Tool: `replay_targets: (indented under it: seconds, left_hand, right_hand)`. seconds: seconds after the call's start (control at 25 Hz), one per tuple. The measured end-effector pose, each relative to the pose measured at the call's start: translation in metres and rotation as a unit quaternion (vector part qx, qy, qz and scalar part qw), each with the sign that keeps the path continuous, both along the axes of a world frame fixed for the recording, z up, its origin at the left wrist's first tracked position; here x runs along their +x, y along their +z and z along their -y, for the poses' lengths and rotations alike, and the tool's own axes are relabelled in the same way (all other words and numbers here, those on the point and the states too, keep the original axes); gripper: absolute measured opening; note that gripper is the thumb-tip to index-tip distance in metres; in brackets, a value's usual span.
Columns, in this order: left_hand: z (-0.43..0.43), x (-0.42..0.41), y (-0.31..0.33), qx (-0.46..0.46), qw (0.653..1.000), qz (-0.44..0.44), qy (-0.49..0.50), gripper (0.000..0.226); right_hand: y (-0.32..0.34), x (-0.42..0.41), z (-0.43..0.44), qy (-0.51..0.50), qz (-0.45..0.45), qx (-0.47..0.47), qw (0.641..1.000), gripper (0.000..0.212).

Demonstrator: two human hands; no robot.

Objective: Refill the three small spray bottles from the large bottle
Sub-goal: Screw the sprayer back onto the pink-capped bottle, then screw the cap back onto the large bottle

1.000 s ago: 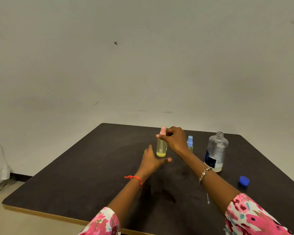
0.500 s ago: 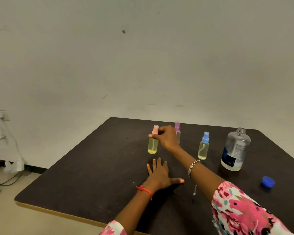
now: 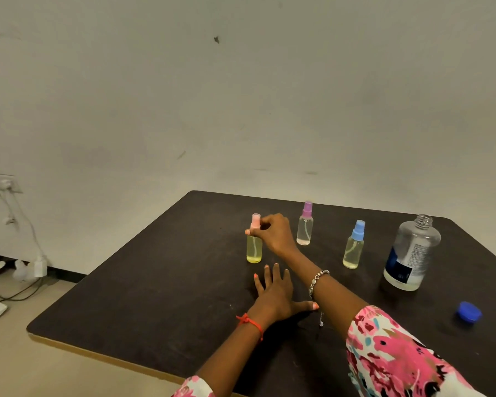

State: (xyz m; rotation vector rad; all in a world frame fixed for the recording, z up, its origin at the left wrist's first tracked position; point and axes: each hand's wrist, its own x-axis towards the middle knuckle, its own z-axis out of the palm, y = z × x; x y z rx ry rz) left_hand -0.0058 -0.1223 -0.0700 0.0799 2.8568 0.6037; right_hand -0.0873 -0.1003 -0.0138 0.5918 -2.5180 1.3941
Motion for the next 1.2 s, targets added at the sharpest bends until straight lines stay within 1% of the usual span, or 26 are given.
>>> replay_targets:
  seconds: [0.2, 0.28, 0.36, 0.4, 0.48, 0.56, 0.64, 0.72, 0.76, 0.84, 0.88, 0.96, 1.0, 1.04, 1.08, 1.12, 1.16, 1.2]
  left_hand:
    - [-0.001, 0.0, 0.002, -0.006, 1.0, 0.0, 0.0, 0.097]
    - [-0.003, 0.002, 0.003, -0.012, 1.0, -0.003, 0.007, 0.098]
    - [-0.006, 0.001, 0.004, -0.006, 1.0, -0.009, 0.021, 0.098]
    - [-0.01, 0.001, 0.006, 0.007, 0.999, -0.016, 0.028, 0.095]
    - [-0.023, -0.001, 0.012, 0.053, 0.997, -0.056, 0.031, 0.082]
    - [-0.047, 0.0, 0.022, 0.117, 0.987, -0.11, 0.01, 0.071]
    - [-0.075, 0.001, 0.031, 0.192, 0.971, -0.142, -0.024, 0.059]
    - [-0.103, 0.001, 0.037, 0.236, 0.959, -0.15, -0.05, 0.054]
    - [-0.117, 0.0, 0.039, 0.243, 0.956, -0.155, -0.06, 0.054]
    - [-0.138, 0.0, 0.041, 0.249, 0.952, -0.165, -0.075, 0.051]
    - [-0.149, 0.0, 0.041, 0.252, 0.95, -0.167, -0.081, 0.049]
    - [-0.164, -0.003, 0.037, 0.257, 0.948, -0.168, -0.081, 0.048]
    - [-0.169, -0.005, 0.034, 0.257, 0.949, -0.167, -0.079, 0.049]
    - [-0.173, -0.006, 0.031, 0.255, 0.95, -0.164, -0.077, 0.05]
    - [-0.176, -0.008, 0.028, 0.253, 0.951, -0.162, -0.075, 0.052]
    - [-0.177, -0.01, 0.026, 0.252, 0.952, -0.159, -0.071, 0.052]
    - [-0.177, -0.011, 0.023, 0.255, 0.952, -0.159, -0.066, 0.052]
    - [-0.177, -0.013, 0.022, 0.264, 0.95, -0.159, -0.058, 0.051]
  right_hand:
    - [-0.001, 0.003, -0.005, 0.015, 0.043, 0.047, 0.998, 0.03]
    - [0.002, 0.005, -0.017, 0.013, 0.049, 0.041, 0.998, 0.032]
    - [0.011, 0.012, -0.037, 0.008, 0.045, 0.033, 0.998, 0.028]
    - [0.017, 0.018, -0.051, 0.009, 0.045, 0.034, 0.998, 0.025]
    - [0.027, 0.03, -0.085, 0.012, 0.062, 0.048, 0.997, 0.019]
    - [0.038, 0.04, -0.13, -0.006, 0.101, 0.095, 0.99, 0.016]
    - [0.048, 0.048, -0.183, -0.05, 0.174, 0.19, 0.965, 0.015]
    - [0.053, 0.055, -0.235, -0.122, 0.249, 0.278, 0.92, 0.018]
    - [0.052, 0.058, -0.259, -0.168, 0.249, 0.297, 0.907, 0.023]
    - [0.042, 0.06, -0.295, -0.236, 0.216, 0.329, 0.889, 0.031]
    - [0.036, 0.064, -0.307, -0.249, 0.211, 0.344, 0.881, 0.036]
    - [0.023, 0.07, -0.317, -0.231, 0.237, 0.364, 0.87, 0.05]
    - [0.015, 0.07, -0.319, -0.214, 0.255, 0.355, 0.874, 0.053]
    - [0.009, 0.07, -0.32, -0.196, 0.272, 0.334, 0.881, 0.05]
    - [0.003, 0.069, -0.321, -0.183, 0.281, 0.308, 0.89, 0.038]
    - [-0.002, 0.067, -0.322, -0.179, 0.281, 0.286, 0.898, 0.022]
    - [-0.004, 0.067, -0.323, -0.182, 0.271, 0.267, 0.907, 0.011]
    - [-0.005, 0.063, -0.326, -0.194, 0.253, 0.239, 0.917, 0.012]
